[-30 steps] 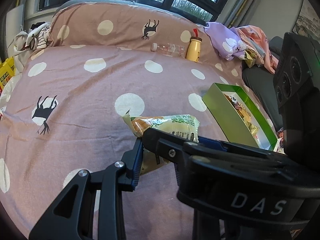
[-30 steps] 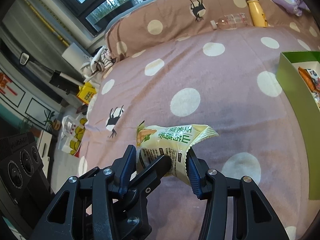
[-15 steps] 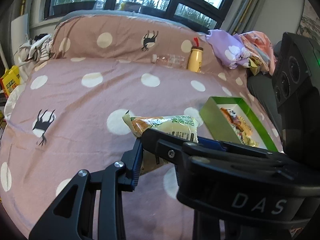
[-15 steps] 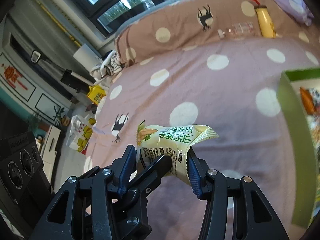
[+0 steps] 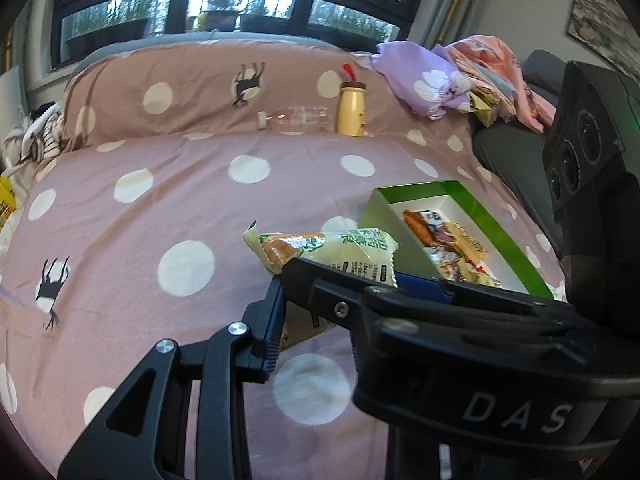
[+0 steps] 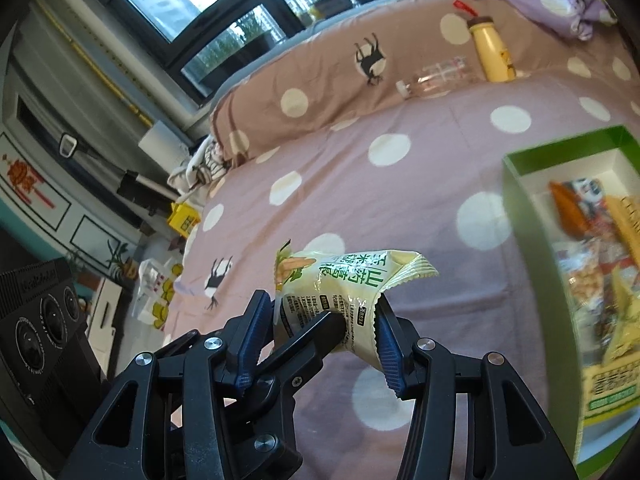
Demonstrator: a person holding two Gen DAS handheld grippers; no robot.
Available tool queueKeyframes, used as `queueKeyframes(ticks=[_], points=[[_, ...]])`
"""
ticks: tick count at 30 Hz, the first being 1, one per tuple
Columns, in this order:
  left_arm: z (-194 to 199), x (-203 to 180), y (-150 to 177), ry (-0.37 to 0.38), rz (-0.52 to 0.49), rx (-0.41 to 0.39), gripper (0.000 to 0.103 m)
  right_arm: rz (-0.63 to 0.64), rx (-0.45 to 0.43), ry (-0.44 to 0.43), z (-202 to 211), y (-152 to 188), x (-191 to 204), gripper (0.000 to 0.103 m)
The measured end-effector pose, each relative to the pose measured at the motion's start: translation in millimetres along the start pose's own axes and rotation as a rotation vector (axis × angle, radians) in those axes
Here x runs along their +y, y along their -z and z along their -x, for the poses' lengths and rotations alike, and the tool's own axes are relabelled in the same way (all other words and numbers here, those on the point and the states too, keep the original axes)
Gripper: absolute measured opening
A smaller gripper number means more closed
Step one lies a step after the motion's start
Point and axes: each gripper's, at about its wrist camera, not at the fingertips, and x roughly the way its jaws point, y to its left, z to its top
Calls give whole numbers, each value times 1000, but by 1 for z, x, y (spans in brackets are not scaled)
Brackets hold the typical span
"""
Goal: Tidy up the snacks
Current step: 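Carry the corn snack pack toward the green-rimmed box with the right gripper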
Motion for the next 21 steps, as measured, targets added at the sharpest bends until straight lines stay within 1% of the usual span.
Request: queueKeyframes(ticks=[17,21], points=[[-14,-71,-23,87,-146,-37,27,-85,-155,45,63,-8,-51,54],[-21,-89,-28,107,-179,-38,27,-130,-186,50,75,-9,-67,54]])
